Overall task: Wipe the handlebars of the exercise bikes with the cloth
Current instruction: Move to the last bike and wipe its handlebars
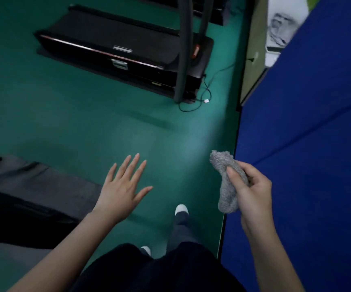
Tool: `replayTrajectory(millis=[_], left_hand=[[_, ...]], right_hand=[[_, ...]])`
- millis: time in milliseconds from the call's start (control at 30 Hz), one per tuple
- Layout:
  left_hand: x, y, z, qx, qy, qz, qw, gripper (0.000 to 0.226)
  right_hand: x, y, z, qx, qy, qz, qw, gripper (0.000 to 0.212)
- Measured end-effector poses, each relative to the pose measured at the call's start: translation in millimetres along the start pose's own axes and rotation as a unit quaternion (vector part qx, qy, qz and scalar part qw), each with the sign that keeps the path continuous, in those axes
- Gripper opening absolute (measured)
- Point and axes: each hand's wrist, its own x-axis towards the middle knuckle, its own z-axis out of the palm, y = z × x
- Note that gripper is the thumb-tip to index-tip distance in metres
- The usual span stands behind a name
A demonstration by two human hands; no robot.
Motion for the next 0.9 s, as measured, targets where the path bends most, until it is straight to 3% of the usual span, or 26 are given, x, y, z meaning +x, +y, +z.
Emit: replayTrajectory(millis=[267, 467, 767, 900], left_hand=[[57.2, 8.8, -25.9, -0.035, 0.017, -0.174, 0.984, 0.088], [79.5, -13.9, -45.0, -0.061, 0.025, -0.263, 0.963, 0.092], [152.0, -116.9, -50.7, -0.091, 0.045, -0.352, 0.930, 0.102], [187.3, -170.6, -62.6, -0.100, 0.050, -0.382, 0.918, 0.087]], right_hand=[[144.5, -43.9, 27.5, -0.007, -0.132, -0.033, 0.991, 0.019], [204.5, -64.4, 101.0, -0.003, -0.232, -0.052, 0.971, 0.021], [260.1, -93.3, 259.2, -0.021, -0.372, -0.100, 0.923, 0.022], [288.0, -108.4, 313.2, -0.032, -0.383, -0.091, 0.919, 0.023]])
